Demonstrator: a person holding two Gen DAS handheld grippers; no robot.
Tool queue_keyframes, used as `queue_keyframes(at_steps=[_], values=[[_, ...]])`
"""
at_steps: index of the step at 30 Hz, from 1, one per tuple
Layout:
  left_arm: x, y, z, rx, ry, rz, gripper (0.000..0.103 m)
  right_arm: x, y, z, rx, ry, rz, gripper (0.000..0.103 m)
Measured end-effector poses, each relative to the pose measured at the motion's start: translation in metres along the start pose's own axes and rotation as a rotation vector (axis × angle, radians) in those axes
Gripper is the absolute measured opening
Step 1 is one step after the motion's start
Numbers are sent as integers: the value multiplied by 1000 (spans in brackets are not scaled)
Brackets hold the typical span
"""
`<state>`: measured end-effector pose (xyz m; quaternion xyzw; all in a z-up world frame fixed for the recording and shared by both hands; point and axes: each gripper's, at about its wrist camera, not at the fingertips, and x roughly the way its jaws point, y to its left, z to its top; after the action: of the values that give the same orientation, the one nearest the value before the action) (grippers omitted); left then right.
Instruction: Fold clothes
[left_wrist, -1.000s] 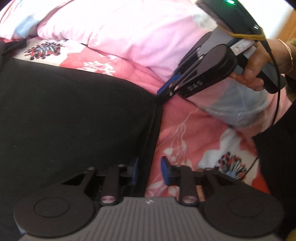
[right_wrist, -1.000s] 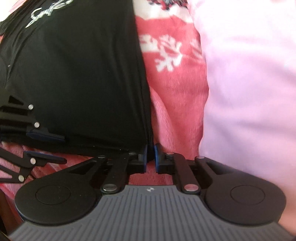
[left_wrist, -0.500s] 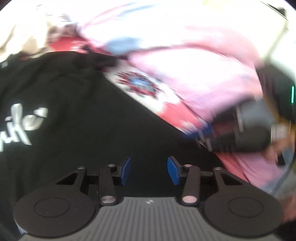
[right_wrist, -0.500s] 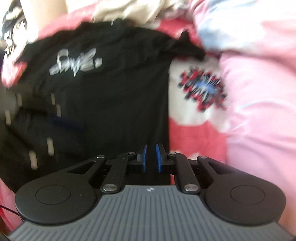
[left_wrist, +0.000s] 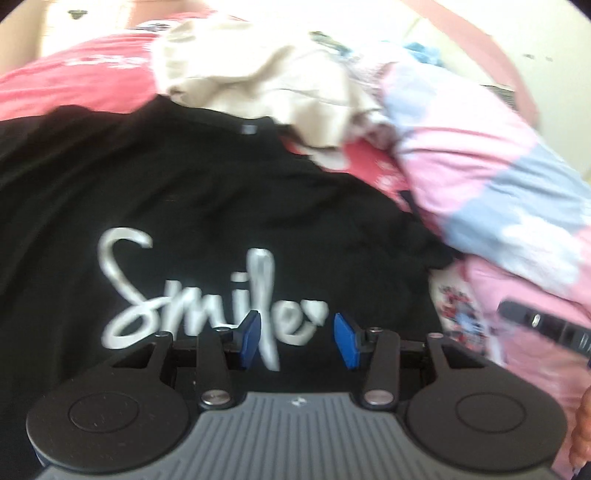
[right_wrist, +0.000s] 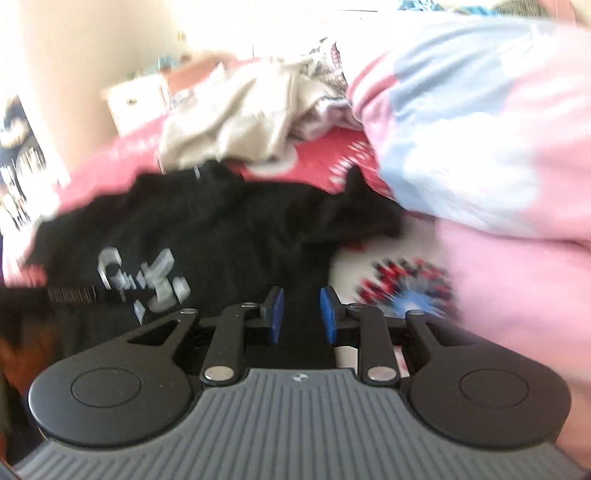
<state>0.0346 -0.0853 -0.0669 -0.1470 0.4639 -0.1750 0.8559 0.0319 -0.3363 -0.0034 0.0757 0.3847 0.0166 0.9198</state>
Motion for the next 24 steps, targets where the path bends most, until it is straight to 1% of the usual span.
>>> queue_keyframes(at_steps=[2, 3, 5, 8, 11, 12, 14, 16, 17, 19, 21, 22, 24], values=[[3, 7, 2, -32, 17, 42, 45, 21, 1, 10, 17, -16, 2, 25], [3, 11, 4, -44, 20, 53, 45, 34, 1, 17, 28, -18, 20, 25], [3, 18, 6, -59, 24, 79, 45, 62, 3, 32, 54, -15, 83, 25], [2, 25, 9, -78, 15, 108, 45, 102, 8, 54, 74, -24, 173, 30], [0, 30, 11, -104, 9, 122, 45, 119, 2, 74, 51, -22, 177, 34], [-1, 32, 11, -111, 10, 124, 45, 127, 1, 81, 29, -11, 173, 34], [-8, 35, 12, -126, 17, 123, 45, 146, 5, 97, -36, 28, 163, 40], [-18, 38, 16, -140, 32, 116, 45, 147, 4, 100, -82, 50, 151, 43], [-24, 38, 19, -153, 50, 113, 45, 152, 3, 102, -95, 67, 161, 44], [-35, 39, 31, -192, 88, 76, 45, 163, 0, 106, -106, 106, 187, 49], [-45, 38, 46, -216, 117, 32, 46, 174, 0, 109, -113, 183, 240, 50], [-47, 35, 55, -200, 125, 18, 47, 173, 1, 107, -128, 207, 260, 50], [-41, 27, 69, -132, 119, 35, 47, 173, 6, 104, -172, 232, 288, 50]])
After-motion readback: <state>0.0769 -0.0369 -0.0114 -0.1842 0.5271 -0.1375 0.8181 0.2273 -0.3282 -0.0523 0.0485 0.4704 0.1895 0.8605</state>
